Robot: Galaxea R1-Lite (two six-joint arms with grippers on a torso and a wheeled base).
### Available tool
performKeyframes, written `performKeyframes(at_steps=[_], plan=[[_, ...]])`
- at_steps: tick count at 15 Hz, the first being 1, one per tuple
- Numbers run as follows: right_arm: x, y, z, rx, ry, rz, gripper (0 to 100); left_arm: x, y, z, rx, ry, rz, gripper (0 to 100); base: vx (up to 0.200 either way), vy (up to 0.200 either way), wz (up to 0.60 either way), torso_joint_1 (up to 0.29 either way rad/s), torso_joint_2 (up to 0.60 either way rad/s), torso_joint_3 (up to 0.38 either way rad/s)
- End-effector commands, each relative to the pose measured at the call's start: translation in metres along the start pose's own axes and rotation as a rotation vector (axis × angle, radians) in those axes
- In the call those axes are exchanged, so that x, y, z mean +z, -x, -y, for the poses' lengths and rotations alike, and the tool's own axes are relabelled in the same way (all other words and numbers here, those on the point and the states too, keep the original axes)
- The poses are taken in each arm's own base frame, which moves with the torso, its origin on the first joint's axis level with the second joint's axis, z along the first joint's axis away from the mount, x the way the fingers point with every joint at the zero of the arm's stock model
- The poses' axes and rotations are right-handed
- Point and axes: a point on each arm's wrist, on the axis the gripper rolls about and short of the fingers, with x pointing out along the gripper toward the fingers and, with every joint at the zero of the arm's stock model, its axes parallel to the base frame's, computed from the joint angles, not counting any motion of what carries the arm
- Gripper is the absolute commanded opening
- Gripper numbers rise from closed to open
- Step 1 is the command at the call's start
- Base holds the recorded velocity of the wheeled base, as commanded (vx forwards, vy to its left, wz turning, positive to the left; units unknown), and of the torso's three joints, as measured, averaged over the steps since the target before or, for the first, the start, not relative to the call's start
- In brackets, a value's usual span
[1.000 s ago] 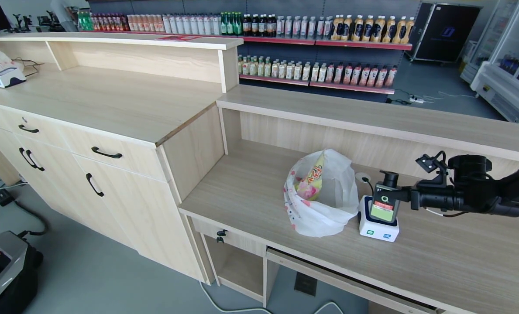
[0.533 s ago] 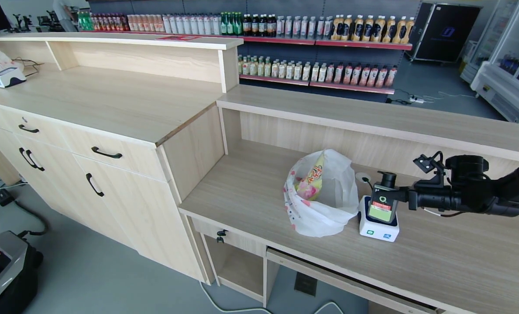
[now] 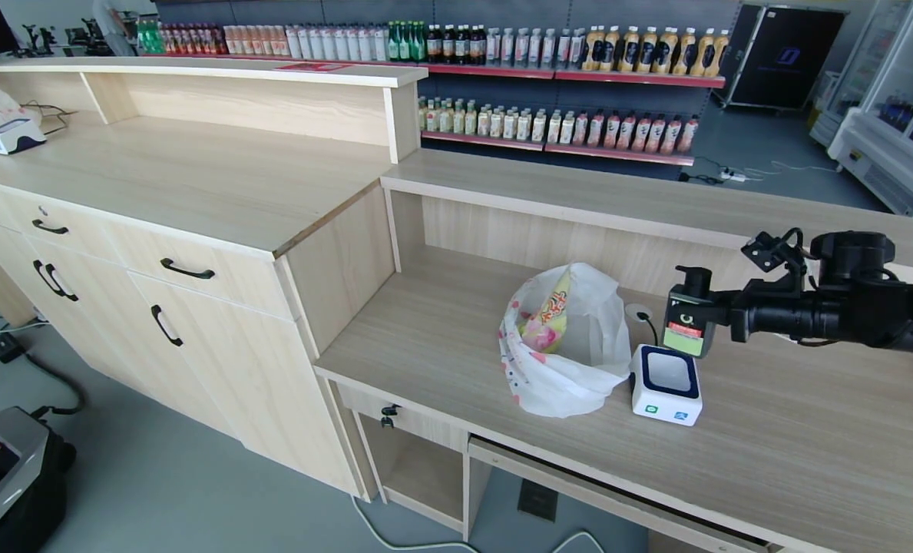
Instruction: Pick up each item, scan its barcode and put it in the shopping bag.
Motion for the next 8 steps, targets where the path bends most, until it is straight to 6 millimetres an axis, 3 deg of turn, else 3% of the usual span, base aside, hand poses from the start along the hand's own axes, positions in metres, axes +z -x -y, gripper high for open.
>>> performKeyframes(at_steps=[1,3,8], plan=[[0.034,0.020,-0.010,-0.062,0.097,0.023,0,0.000,0.000,0.000,0.000,0.000,-0.001,100,0.000,0.000,0.00,0.000,0.00,0.000],[0.051,0.029,-0.017,-0.162,0.149,0.003,0,0.000,0.000,0.000,0.000,0.000,-0.001,100,0.000,0.000,0.00,0.000,0.00,0.000],[0.063,0.042,-0.038,-0.212,0.177,-0.016,0,0.000,0.000,0.000,0.000,0.000,-0.001,100,0.000,0.000,0.00,0.000,0.00,0.000]])
